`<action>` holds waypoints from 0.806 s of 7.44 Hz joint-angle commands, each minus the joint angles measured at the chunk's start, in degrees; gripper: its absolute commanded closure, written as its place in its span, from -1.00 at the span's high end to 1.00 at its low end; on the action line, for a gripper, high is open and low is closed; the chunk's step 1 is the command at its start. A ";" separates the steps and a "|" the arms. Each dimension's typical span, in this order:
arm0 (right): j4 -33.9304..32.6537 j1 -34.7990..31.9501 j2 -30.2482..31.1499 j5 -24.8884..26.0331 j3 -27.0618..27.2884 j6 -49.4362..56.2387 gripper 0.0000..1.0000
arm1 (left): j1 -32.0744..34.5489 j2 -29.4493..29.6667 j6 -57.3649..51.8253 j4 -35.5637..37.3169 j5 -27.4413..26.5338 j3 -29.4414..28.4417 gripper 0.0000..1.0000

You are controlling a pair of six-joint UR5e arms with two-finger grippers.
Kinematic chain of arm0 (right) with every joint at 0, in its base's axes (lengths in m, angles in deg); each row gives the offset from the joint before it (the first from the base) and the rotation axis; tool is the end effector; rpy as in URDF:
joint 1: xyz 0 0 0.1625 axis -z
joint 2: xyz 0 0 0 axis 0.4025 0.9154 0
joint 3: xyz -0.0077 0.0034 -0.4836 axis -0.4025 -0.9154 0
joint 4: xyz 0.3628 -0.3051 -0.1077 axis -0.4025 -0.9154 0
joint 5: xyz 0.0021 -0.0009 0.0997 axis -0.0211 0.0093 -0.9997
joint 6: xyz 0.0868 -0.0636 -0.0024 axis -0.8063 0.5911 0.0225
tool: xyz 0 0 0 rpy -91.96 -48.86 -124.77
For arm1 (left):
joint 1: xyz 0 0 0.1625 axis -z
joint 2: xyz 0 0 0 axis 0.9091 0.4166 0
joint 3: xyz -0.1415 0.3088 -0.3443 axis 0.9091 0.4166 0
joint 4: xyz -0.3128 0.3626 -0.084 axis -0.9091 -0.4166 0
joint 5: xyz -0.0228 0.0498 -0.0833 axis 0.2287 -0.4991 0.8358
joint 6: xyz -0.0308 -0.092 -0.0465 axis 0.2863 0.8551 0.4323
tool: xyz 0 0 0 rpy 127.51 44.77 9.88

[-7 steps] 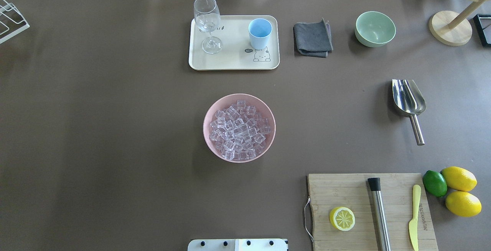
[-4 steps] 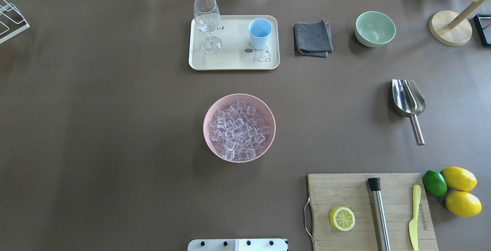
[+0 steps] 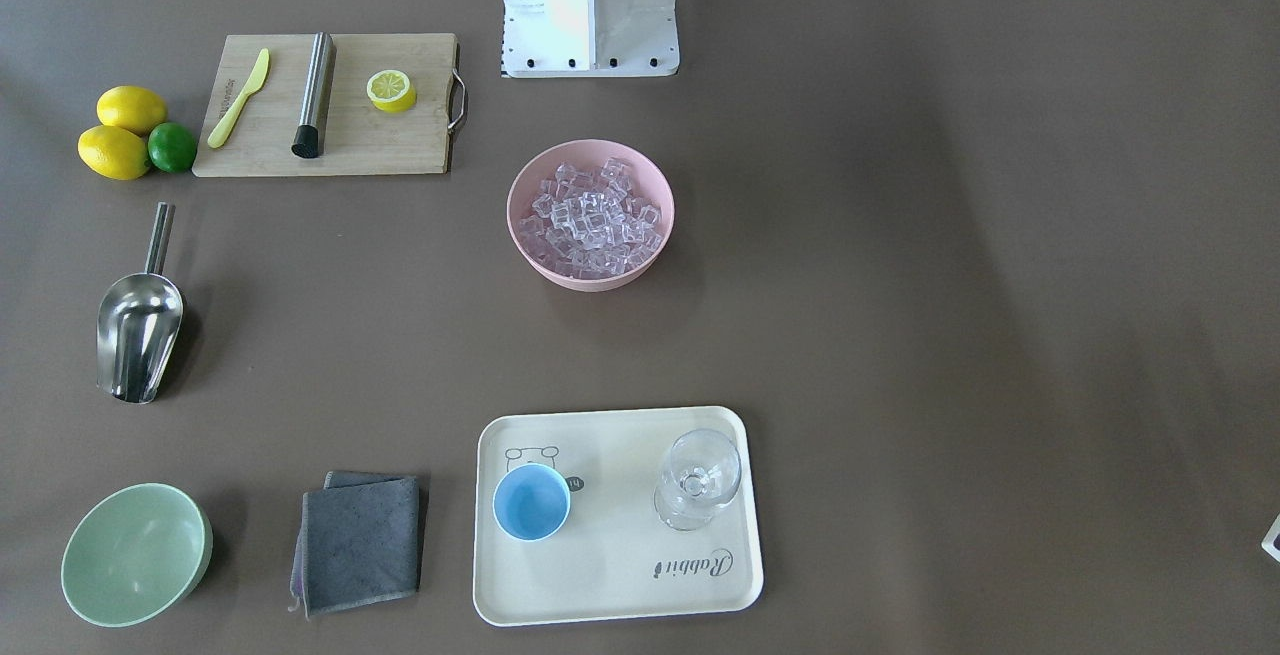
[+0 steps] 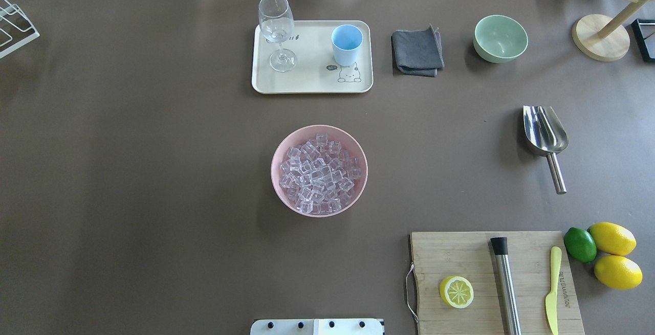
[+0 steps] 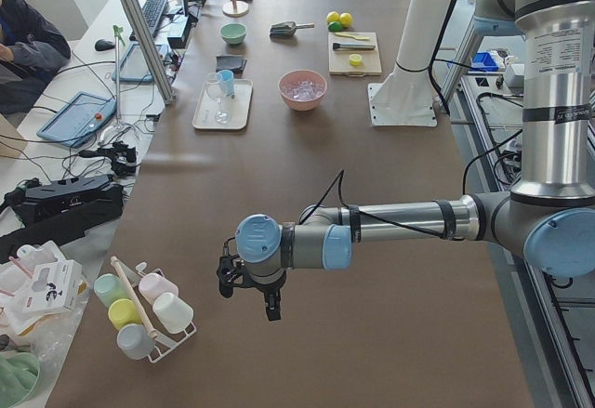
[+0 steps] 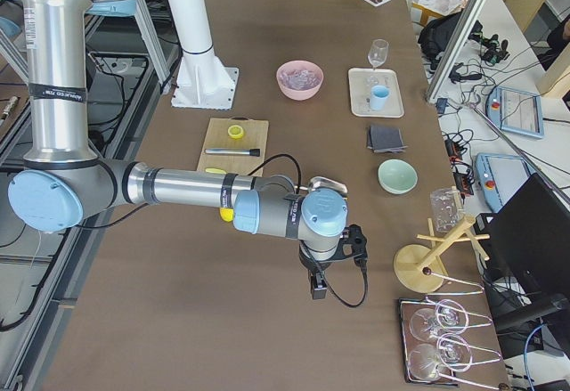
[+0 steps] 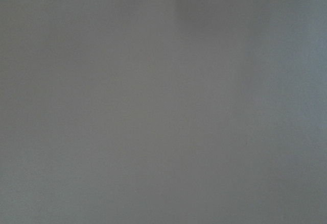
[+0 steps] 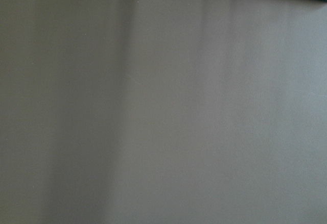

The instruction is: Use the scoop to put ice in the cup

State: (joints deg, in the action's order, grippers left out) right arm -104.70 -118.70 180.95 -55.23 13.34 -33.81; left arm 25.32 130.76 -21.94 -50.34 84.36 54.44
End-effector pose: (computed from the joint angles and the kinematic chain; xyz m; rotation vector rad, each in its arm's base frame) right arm 0.1072 -0.5383 0.7387 0.0684 -0.7453 -0.1396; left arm -0.0619 -0.5241 0.7628 -0.0661 0.8062 -0.1412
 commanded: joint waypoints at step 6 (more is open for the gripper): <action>0.33 7.40 0.43 -4.38 3.46 -8.65 1.00 | -2.44 0.40 -0.33 -3.66 0.20 1.75 0.96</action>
State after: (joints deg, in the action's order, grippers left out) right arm -104.47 -115.55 181.45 -56.84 15.24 -35.22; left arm 25.02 131.01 -22.33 -52.66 84.61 55.23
